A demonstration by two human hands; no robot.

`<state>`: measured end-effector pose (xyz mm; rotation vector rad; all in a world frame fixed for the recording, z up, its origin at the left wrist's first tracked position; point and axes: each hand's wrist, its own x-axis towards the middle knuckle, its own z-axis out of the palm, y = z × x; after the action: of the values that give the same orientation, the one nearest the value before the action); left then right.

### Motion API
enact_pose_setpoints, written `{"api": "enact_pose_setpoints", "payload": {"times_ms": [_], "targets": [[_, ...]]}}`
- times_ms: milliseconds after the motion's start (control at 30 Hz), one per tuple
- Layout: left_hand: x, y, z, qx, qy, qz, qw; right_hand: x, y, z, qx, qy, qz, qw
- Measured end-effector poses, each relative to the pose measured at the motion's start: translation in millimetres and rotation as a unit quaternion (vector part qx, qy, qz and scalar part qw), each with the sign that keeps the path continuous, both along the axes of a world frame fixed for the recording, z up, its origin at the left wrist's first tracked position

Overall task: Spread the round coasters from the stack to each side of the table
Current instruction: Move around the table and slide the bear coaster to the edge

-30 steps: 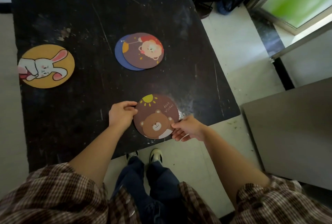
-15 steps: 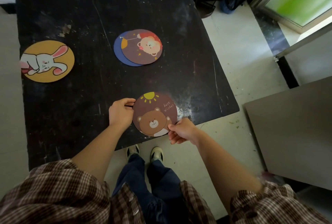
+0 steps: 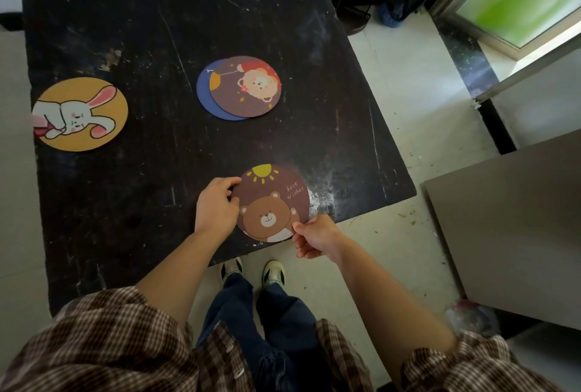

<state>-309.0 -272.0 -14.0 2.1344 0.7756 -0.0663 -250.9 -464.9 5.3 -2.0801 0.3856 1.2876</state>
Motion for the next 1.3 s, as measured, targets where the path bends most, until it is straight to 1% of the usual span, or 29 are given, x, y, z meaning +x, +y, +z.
{"api": "enact_pose_setpoints", "payload": {"times_ms": [133, 267, 500, 733, 967, 1100, 1300], "targets": [[-0.1, 0.1, -1.0, 0.004, 0.007, -0.004, 1.000, -0.8, 1.2, 0.7, 0.004, 0.003, -0.011, 1.000], [-0.1, -0.2, -0.7, 0.002, 0.019, 0.000, 1.000, -0.1, 1.6, 0.3, -0.007, 0.005, -0.002, 1.000], [2.1, 3.3, -0.7, 0.005, 0.034, -0.024, 0.999, 0.0, 1.9, -2.4, -0.030, -0.009, 0.045, 0.998], [9.9, 5.2, 1.1, 0.020, 0.080, -0.052, 0.995, 6.2, -0.8, -5.0, -0.064, -0.087, 0.118, 0.987], [34.1, -5.8, 15.9, 0.079, 0.159, -0.092, 0.980, 27.0, -7.4, 3.8, -0.073, -0.166, 0.149, 0.972], [54.6, -26.7, 22.2, 0.103, 0.147, -0.094, 0.979, 50.7, -21.6, 8.1, -0.076, -0.203, 0.154, 0.964], [90.4, -80.0, 25.8, 0.096, 0.115, -0.107, 0.983, 94.9, -66.4, 12.7, -0.058, -0.248, 0.163, 0.953]]}}
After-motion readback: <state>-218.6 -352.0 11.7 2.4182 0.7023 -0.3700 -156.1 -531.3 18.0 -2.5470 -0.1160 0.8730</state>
